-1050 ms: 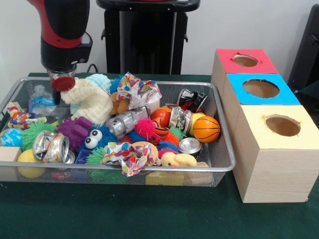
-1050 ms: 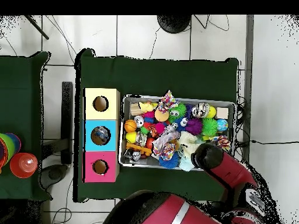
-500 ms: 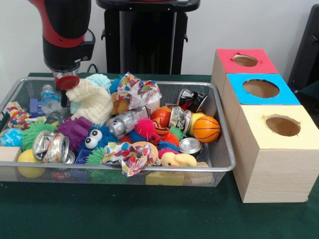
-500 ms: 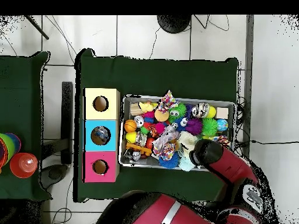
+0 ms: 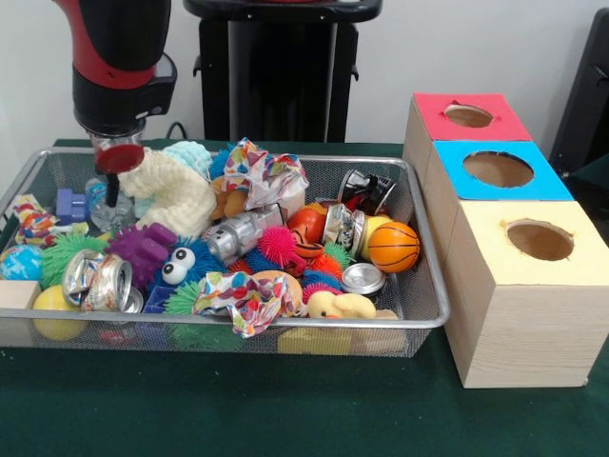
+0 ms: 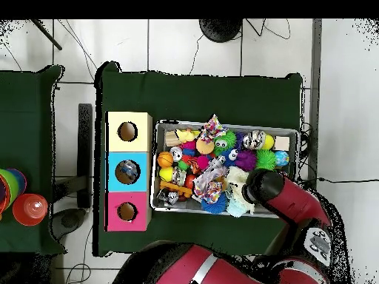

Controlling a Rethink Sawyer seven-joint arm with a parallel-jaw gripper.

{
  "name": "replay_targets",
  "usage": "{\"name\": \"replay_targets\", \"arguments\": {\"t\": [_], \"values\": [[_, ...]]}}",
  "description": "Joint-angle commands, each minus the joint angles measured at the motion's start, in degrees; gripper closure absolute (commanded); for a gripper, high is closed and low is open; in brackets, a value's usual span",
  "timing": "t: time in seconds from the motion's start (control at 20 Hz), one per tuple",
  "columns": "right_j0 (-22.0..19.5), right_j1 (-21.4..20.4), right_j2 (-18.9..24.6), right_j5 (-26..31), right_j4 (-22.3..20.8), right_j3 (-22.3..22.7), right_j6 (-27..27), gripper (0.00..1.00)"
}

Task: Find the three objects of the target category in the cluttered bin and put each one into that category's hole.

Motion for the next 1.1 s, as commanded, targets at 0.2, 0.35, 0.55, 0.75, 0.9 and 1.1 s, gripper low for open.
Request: {"name": "replay_targets", "arguments": {"t": [0.2, 0.35, 0.55, 0.75, 0.9, 1.1], "values": [[0.9, 4.2, 1.8, -1.3, 0.8, -5.4, 8.9, 0.00], [-0.8, 4.1, 4.7, -4.8, 2.2, -2.7, 9.7, 0.00], [-1.6, 3.3, 6.6, -4.3, 2.9, -0.9, 9.3, 0.00], [-2.9, 2.4, 8.4, -1.1, 3.9, 0.2, 8.3, 0.00], [-3.6, 2.5, 8.4, 3.1, 3.4, -0.5, 6.4, 0.00], [-6.4, 3.0, 11.0, 4.4, 3.0, -0.4, 3.7, 0.00]]}}
